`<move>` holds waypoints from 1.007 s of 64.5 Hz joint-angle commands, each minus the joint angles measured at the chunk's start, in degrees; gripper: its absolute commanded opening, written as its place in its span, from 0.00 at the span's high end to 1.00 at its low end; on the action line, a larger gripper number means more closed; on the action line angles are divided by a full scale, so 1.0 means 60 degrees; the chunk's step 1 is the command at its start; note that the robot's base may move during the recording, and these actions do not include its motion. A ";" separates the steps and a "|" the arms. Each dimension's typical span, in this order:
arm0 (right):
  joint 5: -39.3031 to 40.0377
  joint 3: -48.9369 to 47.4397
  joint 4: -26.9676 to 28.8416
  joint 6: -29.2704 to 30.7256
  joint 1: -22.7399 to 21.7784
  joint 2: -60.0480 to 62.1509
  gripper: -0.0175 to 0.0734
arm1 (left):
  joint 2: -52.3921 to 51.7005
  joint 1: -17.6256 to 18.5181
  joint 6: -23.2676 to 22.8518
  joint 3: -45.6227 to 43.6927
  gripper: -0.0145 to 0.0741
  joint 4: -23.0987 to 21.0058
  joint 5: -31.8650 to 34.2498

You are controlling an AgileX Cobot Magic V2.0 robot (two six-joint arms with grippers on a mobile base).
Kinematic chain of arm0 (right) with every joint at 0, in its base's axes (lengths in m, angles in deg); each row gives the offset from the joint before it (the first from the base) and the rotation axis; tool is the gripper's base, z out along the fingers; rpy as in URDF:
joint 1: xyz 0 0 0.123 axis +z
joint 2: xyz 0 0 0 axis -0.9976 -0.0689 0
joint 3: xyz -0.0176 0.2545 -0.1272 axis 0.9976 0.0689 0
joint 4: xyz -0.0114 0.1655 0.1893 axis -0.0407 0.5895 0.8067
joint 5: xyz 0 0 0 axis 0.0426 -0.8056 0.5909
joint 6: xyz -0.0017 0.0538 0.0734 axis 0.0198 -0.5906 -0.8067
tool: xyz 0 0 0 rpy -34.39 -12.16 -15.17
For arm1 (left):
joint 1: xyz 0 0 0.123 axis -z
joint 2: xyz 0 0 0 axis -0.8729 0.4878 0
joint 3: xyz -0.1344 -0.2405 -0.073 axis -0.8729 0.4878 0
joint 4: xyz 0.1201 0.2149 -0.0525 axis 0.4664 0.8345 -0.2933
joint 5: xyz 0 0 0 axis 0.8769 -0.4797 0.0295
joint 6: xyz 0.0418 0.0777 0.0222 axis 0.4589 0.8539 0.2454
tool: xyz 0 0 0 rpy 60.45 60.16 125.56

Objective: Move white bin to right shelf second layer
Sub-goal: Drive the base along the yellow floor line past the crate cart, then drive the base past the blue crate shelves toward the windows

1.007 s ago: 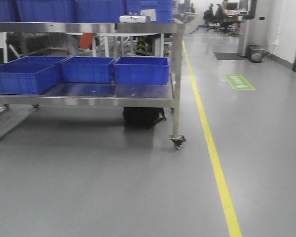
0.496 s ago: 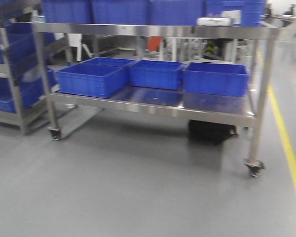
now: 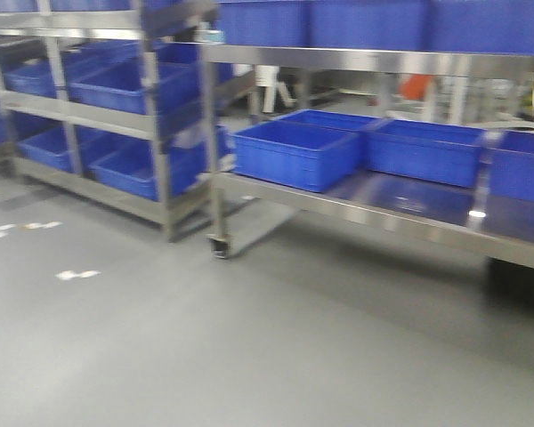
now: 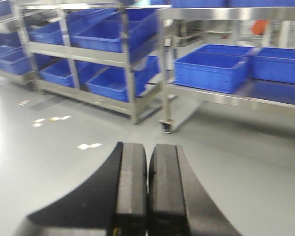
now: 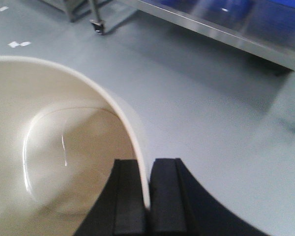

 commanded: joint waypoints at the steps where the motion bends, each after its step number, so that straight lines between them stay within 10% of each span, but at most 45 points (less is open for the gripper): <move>1: 0.0859 -0.0276 0.0066 0.0019 -0.0066 -0.0037 0.71 | -0.0154 0.0036 -0.0050 0.0351 0.74 -0.0058 0.0790; 65: 0.0859 -0.0276 0.0066 0.0019 -0.0066 -0.0037 0.71 | -0.0154 0.0036 -0.0050 0.0351 0.74 -0.0058 0.0790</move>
